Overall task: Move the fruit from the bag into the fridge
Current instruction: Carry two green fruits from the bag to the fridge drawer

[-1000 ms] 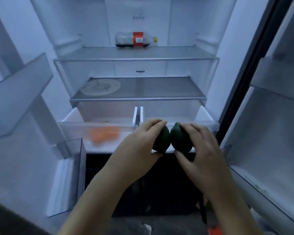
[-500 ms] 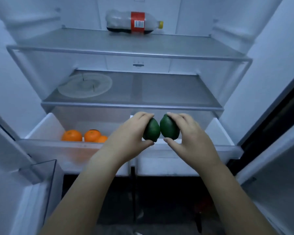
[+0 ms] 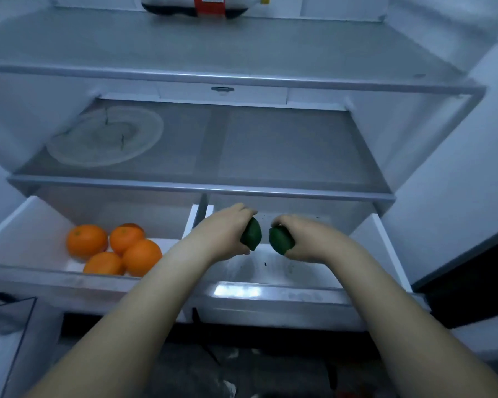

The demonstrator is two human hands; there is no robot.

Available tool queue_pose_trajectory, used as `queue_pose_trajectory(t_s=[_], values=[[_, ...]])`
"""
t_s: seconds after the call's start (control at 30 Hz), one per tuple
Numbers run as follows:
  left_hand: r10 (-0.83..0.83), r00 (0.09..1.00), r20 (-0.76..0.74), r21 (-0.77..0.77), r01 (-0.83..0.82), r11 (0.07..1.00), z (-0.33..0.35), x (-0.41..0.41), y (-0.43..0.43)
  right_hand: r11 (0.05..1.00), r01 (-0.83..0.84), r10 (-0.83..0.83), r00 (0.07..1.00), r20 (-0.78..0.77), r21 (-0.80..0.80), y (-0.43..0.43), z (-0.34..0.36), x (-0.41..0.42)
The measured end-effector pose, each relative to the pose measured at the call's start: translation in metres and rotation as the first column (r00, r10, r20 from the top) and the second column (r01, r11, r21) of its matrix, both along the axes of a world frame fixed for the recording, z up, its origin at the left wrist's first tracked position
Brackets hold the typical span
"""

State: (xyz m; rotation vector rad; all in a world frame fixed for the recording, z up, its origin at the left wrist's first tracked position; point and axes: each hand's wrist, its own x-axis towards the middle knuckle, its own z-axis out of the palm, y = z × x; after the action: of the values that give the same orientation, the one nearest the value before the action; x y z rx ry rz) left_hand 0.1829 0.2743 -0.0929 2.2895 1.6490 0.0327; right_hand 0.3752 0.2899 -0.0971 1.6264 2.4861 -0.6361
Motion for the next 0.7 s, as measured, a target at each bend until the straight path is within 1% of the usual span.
queue_pose_trajectory(t_s=[0.07,0.17,0.2,0.27,0.37,0.43,0.5,0.57,0.7], values=[[-0.044,0.993,-0.112,-0.041,0.040,0.998,-0.008,0.009,0.014,0.999,0.010,-0.007,0.997,0.082,-0.042,0.015,-0.010,-0.002],[-0.108,0.956,-0.274,-0.178,0.060,0.982,-0.026,0.021,0.028,0.981,0.034,0.024,0.955,0.294,-0.190,0.028,-0.029,-0.006],[-0.134,0.941,-0.312,-0.208,0.070,0.976,-0.032,0.024,0.032,0.971,0.036,0.050,0.937,0.347,-0.237,0.031,-0.034,-0.008],[-0.171,0.924,-0.342,-0.234,0.093,0.968,-0.040,0.030,0.039,0.952,0.013,0.109,0.918,0.382,-0.305,0.037,-0.042,-0.012],[-0.180,0.925,-0.334,-0.244,0.100,0.965,-0.054,0.034,0.046,0.949,-0.017,0.133,0.927,0.350,-0.316,0.045,-0.051,-0.013],[-0.159,0.932,-0.325,-0.245,0.079,0.966,-0.065,0.033,0.046,0.957,0.011,0.074,0.956,0.283,-0.290,0.048,-0.059,-0.010],[-0.135,0.942,-0.306,-0.229,0.065,0.971,-0.073,0.031,0.046,0.953,0.050,0.011,0.980,0.199,-0.298,0.047,-0.067,-0.008],[-0.142,0.946,-0.293,-0.222,0.077,0.972,-0.079,0.031,0.046,0.951,0.057,0.000,0.983,0.181,-0.305,0.045,-0.074,-0.009],[-0.166,0.937,-0.307,-0.279,0.079,0.957,-0.089,0.034,0.047,0.969,0.049,-0.013,0.989,0.148,-0.244,0.045,-0.082,-0.014]])
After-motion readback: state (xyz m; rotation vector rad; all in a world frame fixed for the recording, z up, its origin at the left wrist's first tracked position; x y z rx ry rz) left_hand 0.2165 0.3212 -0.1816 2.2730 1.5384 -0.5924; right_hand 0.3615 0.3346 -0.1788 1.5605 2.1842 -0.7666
